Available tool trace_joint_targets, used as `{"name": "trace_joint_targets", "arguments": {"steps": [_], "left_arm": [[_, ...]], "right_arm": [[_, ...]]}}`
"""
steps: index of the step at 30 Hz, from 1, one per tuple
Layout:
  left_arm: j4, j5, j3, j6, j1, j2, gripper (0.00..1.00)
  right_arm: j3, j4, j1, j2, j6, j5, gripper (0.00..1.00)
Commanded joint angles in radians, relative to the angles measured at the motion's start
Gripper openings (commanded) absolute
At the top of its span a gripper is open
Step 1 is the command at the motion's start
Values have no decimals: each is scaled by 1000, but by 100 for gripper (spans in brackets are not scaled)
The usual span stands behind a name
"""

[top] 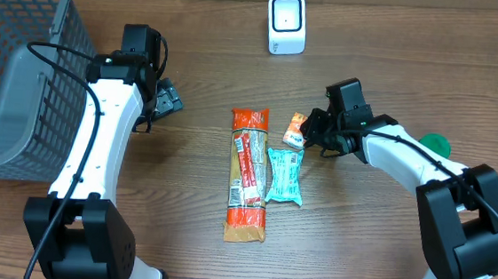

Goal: Scan the item barcode
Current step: 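Lift the orange Kleenex pack up and away from the table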

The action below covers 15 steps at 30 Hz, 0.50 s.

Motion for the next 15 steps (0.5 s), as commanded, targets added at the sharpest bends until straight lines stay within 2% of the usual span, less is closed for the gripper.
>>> {"name": "trace_joint_targets", "arguments": {"steps": [1, 2, 4, 9, 13, 15], "left_arm": [[2, -14, 15, 11, -5, -19, 100], [1, -14, 15, 12, -5, -19, 100], [1, -14, 15, 11, -5, -19, 100], [1, -14, 15, 11, -5, -19, 100], [1, -14, 15, 11, -5, -19, 100], [1, -14, 15, 11, -5, -19, 100]], "right_arm": [[-7, 7, 6, 38, -3, 3, 26], [-7, 7, 6, 41, -4, 3, 21], [-7, 6, 6, 41, -4, 3, 18], [-7, 6, 6, 41, -4, 4, 18], [-7, 6, 6, 41, -4, 4, 26], [-7, 6, 6, 41, -4, 4, 26]]}}
